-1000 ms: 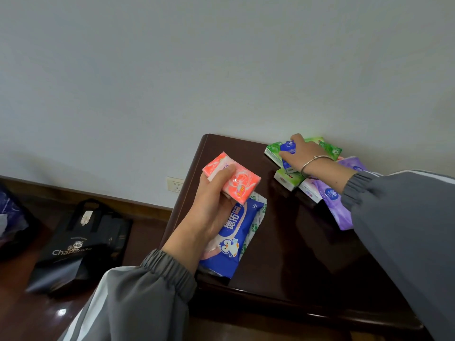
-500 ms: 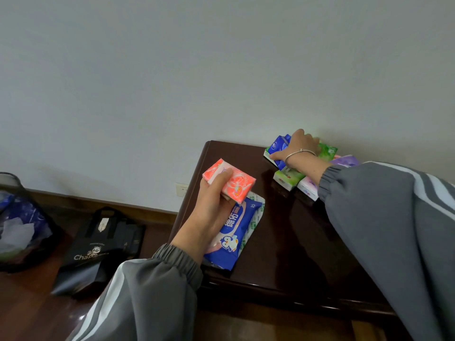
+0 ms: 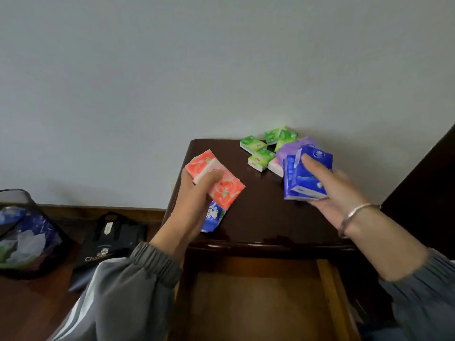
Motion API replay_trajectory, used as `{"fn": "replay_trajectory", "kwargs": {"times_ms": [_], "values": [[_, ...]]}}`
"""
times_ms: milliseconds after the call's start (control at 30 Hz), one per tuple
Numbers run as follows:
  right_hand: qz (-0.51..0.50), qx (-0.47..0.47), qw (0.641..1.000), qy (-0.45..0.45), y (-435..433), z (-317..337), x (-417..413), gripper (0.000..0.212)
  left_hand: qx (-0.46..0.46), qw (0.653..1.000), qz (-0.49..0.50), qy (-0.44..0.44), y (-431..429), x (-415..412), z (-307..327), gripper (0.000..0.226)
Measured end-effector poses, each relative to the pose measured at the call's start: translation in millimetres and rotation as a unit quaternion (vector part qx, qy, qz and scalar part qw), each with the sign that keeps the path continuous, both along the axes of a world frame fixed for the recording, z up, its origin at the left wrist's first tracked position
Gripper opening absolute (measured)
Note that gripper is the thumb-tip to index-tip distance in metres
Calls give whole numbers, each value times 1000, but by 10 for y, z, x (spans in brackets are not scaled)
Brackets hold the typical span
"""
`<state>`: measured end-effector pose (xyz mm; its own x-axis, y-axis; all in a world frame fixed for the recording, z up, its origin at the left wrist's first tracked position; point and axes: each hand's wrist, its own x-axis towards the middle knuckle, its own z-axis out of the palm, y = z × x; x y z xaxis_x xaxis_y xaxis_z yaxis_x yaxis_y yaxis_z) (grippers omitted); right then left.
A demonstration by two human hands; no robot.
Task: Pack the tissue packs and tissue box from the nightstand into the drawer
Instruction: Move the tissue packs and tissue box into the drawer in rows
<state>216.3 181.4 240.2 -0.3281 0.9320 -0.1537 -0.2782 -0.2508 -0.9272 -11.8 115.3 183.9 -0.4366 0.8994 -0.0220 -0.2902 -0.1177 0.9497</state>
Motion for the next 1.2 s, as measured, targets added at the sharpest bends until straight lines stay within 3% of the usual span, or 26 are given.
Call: {"fn": "replay_trajectory", "kwargs": {"times_ms": [167, 300, 400, 600, 700, 867, 1067, 1200], "values": [[133, -122, 983, -15, -1000, -644, 447, 48, -66, 994, -82, -35, -1128, 34, -160, 57], [205, -176, 955, -122, -1532, -1189, 278, 54, -160, 987, -8, -25, -1840, -7, -540, 53], [211, -156, 948, -182, -1728, -1522, -34, 45, -186, 980, 61, -26, -2161, 22, -839, 56], [235, -115, 922, -285, -1883, -1888, -596, 39, -110, 966, 209, -108, -2323, 37, -1071, 34], [261, -50, 879, -394, -1927, -1905, -732, 48, -119, 965, 206, -112, -2319, 35, -1074, 41], [251, 20, 835, -489, -1943, -1885, -741, 54, -141, 965, 180, -129, -2315, 3, -1108, 39], [290, 26, 856, -428, -2029, -1814, -847, 48, -136, 963, 184, -140, -2293, 11, -1145, 40], [337, -94, 881, -319, -2053, -1753, -886, 34, -136, 963, 185, -145, -2293, 20, -1136, 38]]}}
